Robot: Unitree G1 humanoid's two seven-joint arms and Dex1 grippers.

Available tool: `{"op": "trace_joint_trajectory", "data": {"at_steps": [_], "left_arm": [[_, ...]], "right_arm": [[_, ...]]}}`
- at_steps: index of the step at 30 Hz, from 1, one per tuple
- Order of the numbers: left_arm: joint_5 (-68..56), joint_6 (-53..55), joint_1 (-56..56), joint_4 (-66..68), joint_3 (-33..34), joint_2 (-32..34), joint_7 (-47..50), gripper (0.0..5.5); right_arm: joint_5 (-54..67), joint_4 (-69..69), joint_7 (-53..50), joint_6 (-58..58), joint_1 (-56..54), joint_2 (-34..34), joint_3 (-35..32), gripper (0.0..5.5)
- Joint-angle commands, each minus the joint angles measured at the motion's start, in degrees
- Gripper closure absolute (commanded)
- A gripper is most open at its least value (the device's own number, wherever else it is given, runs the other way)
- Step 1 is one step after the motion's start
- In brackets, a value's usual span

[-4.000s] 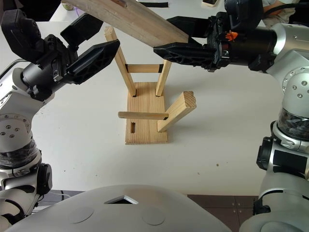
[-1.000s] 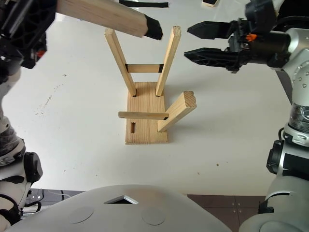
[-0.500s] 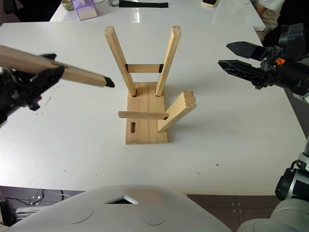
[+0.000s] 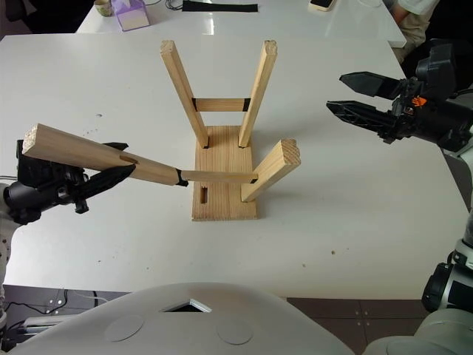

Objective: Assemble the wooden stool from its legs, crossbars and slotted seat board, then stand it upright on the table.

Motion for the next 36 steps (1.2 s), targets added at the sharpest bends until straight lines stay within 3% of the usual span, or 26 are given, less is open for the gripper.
{"op": "trace_joint_trajectory", "data": {"at_steps": [1,14,29,36], "left_arm": [[0.09,0.39,-0.77,-1.77,-2.40,-0.14,0.73,3.45],[13.42,-7.89,-1.47,5.54,-13.58,0.08,-2.69,3.45],[13.53,-9.51,-10.83,8.10,-13.60,4.82,-4.72,3.45],[15.84,-10.29,-10.18,10.45,-15.64,5.51,-7.11,3.45]], "right_arm": [[-0.23,-0.96,-0.05,-0.11,-0.90,-0.76,1.42,1.99],[-0.28,-1.72,-0.59,-0.58,-2.30,-0.05,4.17,1.99],[-0.27,-4.26,-2.03,-0.62,-1.13,0.46,4.45,1.99],[-0.47,-5.58,-2.50,-0.89,-0.26,0.62,4.66,1.99]]}}
